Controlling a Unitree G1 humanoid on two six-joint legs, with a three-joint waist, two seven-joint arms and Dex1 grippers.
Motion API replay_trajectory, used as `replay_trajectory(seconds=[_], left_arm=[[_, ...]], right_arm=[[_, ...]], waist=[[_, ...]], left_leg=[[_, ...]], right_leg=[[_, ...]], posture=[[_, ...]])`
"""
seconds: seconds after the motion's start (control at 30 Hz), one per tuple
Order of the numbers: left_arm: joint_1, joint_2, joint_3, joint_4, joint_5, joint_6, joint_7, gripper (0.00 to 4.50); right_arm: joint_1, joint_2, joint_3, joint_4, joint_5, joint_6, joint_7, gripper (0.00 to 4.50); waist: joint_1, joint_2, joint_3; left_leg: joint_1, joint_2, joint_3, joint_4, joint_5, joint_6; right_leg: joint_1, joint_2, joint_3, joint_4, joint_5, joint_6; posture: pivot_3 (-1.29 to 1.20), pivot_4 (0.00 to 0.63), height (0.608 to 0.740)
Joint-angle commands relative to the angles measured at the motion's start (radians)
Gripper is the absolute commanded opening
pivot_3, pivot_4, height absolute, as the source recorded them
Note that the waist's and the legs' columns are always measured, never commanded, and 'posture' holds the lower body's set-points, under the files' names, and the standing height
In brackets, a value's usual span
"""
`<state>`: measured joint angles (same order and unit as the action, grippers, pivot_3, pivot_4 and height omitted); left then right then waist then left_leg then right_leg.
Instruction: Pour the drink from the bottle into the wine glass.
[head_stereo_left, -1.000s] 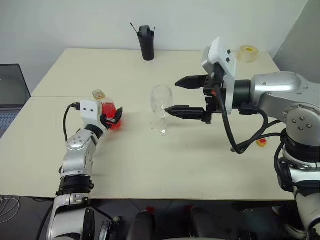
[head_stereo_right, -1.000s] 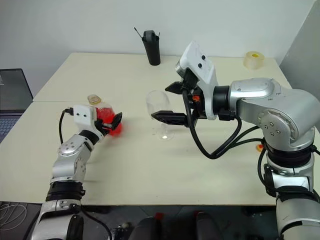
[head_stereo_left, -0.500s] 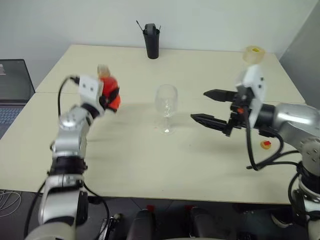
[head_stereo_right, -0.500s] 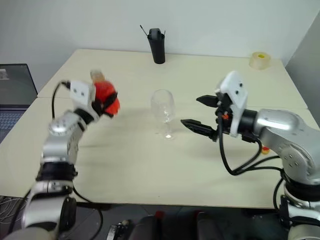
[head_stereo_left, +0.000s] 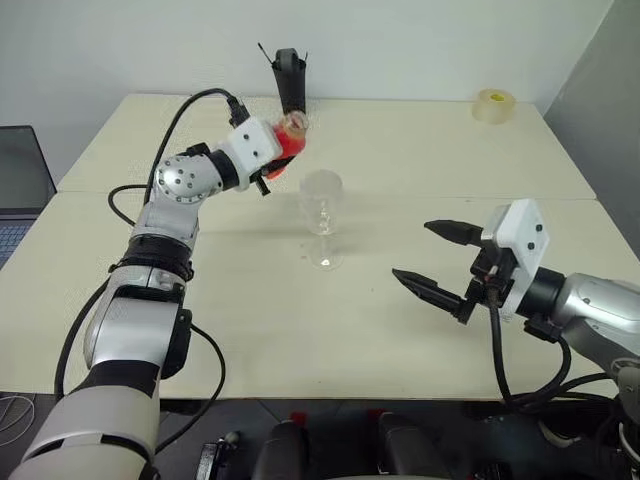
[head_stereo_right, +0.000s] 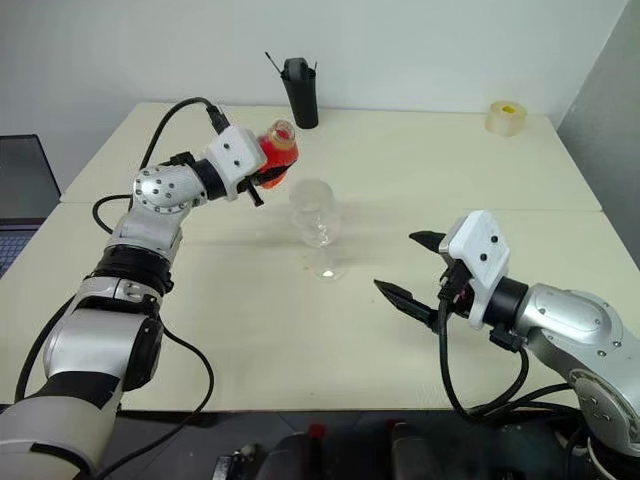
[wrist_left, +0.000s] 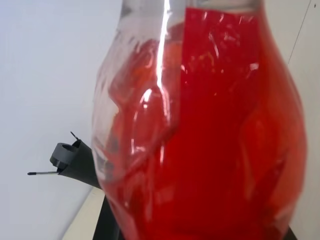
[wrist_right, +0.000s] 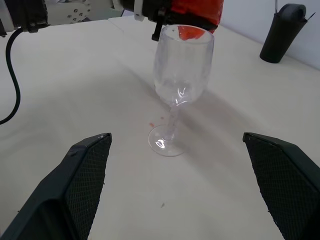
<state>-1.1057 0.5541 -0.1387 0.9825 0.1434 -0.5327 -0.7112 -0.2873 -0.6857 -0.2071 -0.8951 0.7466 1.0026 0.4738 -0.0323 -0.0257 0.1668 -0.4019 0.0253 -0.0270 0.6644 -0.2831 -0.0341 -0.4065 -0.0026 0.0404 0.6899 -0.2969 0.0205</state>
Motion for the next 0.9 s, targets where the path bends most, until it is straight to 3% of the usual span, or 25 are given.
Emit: replay_trajectory(seconds=[0.03,0.23,0.9], left_arm=[[-0.069,0.023,-0.001,0.030,0.042,-0.119,0.058,0.98],[-0.106,0.046,-0.040,0.100,0.151,-0.251,0.176,0.98],[-0.142,0.078,-0.155,0.178,0.384,-0.384,0.478,0.94]], right_arm=[[0.001,-0.003,-0.004,-0.031,-0.002,-0.028,-0.033,4.50],[-0.001,-0.007,0.018,-0.028,-0.003,-0.038,-0.056,4.50],[-0.003,0.023,0.071,0.034,-0.029,-0.090,-0.076,4.50]], waist=[[0.002,0.000,0.000],[0.004,0.000,0.000],[0.003,0.000,0.000]], left_leg=[[0.000,0.000,0.000,0.000,0.000,0.000],[0.000,0.000,0.000,0.000,0.000,0.000],[0.000,0.000,0.001,0.000,0.000,0.000]], right_leg=[[0.000,0.000,0.000,0.000,0.000,0.000],[0.000,-0.001,0.000,0.000,0.000,0.000],[0.000,-0.001,0.000,0.001,0.000,0.000]], posture=[[0.00,0.150,0.740],[0.00,0.150,0.740],[0.00,0.150,0.740]])
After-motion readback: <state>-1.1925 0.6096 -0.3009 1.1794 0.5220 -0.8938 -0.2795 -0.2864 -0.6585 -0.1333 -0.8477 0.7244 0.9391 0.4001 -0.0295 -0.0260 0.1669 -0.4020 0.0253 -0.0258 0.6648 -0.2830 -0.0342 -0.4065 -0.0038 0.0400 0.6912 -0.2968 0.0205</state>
